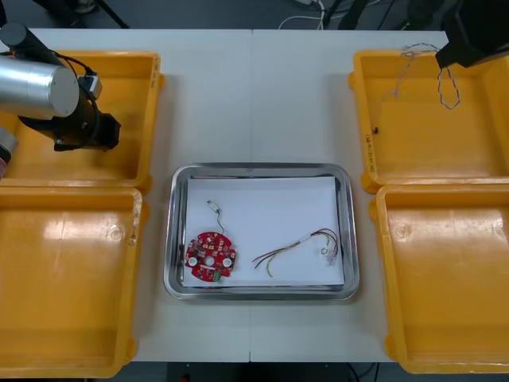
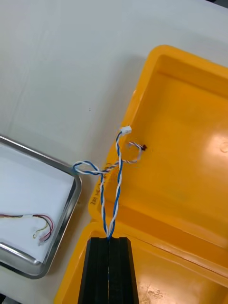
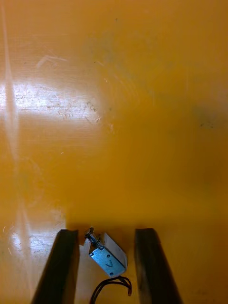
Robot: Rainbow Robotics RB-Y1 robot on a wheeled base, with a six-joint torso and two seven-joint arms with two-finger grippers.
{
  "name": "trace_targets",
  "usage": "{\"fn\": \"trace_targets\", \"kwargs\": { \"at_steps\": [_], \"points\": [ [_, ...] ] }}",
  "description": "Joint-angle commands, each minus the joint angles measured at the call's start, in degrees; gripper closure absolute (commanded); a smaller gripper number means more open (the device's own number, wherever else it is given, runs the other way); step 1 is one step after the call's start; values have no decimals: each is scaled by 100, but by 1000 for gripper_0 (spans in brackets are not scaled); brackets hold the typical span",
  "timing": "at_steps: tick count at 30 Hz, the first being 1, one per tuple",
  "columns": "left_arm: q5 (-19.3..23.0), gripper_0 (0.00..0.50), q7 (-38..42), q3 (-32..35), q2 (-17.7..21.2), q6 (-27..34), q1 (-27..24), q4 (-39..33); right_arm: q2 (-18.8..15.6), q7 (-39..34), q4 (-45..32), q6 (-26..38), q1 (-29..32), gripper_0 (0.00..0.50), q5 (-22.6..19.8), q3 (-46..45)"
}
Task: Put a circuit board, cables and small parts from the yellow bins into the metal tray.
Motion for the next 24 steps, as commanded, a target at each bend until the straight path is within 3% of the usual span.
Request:
{"fn": "trace_targets", "kwargs": {
  "at_steps": [1, 14, 24],
  "points": [
    [48, 500, -632, -95, 239, -123, 119, -72, -325, 262, -234, 24, -56, 500, -405, 38],
    [57, 500, -712, -68, 265, -140, 163, -125, -483, 244, -806, 24, -73, 500, -1354, 38],
    [-137, 500, -668, 485, 353, 1319, 163, -1074, -395, 209, -1482, 24, -82, 500, -1530, 380]
  ]
}}
